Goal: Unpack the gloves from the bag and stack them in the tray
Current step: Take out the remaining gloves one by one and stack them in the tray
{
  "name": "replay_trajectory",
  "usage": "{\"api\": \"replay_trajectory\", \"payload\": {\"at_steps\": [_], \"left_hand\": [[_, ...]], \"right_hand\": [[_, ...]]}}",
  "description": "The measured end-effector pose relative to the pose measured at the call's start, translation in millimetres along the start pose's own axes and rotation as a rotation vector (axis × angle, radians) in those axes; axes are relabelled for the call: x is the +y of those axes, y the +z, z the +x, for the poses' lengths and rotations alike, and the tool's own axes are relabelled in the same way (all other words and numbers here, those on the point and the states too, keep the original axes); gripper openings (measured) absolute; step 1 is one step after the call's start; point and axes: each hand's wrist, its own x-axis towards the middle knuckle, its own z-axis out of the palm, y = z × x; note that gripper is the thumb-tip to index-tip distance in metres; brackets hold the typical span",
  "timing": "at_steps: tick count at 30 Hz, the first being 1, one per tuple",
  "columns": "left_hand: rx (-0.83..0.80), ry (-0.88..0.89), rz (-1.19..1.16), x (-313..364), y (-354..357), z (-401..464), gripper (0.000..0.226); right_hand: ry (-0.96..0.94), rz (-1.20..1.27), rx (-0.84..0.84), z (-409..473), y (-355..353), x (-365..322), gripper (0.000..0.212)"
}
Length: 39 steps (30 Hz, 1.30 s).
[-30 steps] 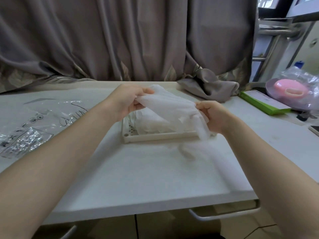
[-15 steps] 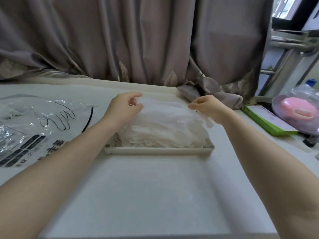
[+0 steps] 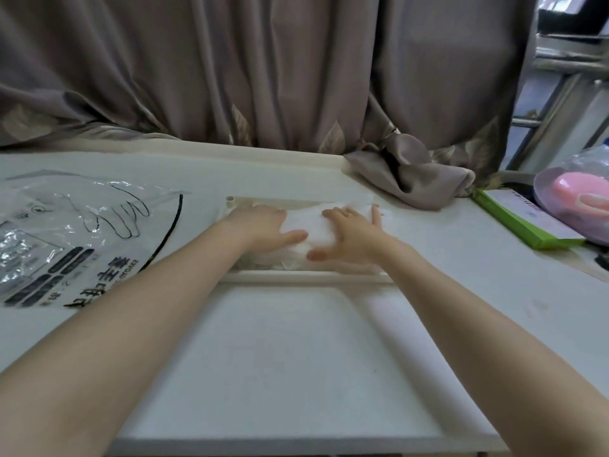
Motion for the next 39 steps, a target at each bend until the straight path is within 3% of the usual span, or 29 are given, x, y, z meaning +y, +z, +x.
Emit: {"api": "replay_trajectory", "payload": {"at_steps": [2, 5, 8, 13, 15, 18, 24, 26, 28, 30, 34, 39], "left_hand": [[0.042, -0.014, 0.028, -11.3, 13.4, -5.3, 0.075], [0.059, -0.073, 0.025, -21.3, 21.0, -11.8, 0.075], [0.003, -0.177, -0.151, -26.0, 21.7, -17.0, 0.074], [0.06, -0.116, -0.446, -45.4, 31.9, -21.9, 0.084], [0.106, -0.118, -0.513, -45.6, 30.4, -24.4, 0.068], [0.142, -0.158, -0.59, -41.4, 26.2, -26.1, 0.017], [0.143, -0.188, -0.627, -45.1, 30.5, -25.7, 0.022], [0.169, -0.206, -0.787, -41.7, 25.6, -34.7, 0.044], [0.22, -0.232, -0.983, -38.9, 20.1, -43.9, 0.04], [0.224, -0.304, -1.105, -40.0, 18.4, -50.6, 0.046], [0.177, -0.355, -0.944, -46.1, 25.9, -60.4, 0.053], [0.172, -0.375, -0.72, -65.8, 34.3, -61.9, 0.057]], "right_hand": [[0.045, -0.021, -0.007, -8.3, 2.3, 14.7, 0.1], [0.124, 0.186, -0.019, -21.0, 2.1, 33.8, 0.099], [0.135, 0.239, -0.025, -25.5, 4.5, 37.0, 0.106], [0.155, 0.222, -0.057, -21.9, 5.5, 26.0, 0.109], [0.149, 0.27, -0.081, -18.1, 8.0, 28.3, 0.113], [0.143, 0.419, -0.139, -15.9, 8.7, 32.7, 0.119], [0.151, 0.323, -0.144, -17.0, 12.7, 32.7, 0.119], [0.148, 0.287, -0.022, -21.9, 12.1, 26.5, 0.112], [0.16, 0.342, 0.171, -26.7, 9.0, 22.1, 0.091], [0.273, 0.424, 0.324, -29.2, 7.6, 23.8, 0.085], [0.476, 0.533, 0.282, -32.6, 16.8, 25.8, 0.049], [0.479, 0.542, 0.299, -24.3, 16.1, 4.4, 0.05]]}}
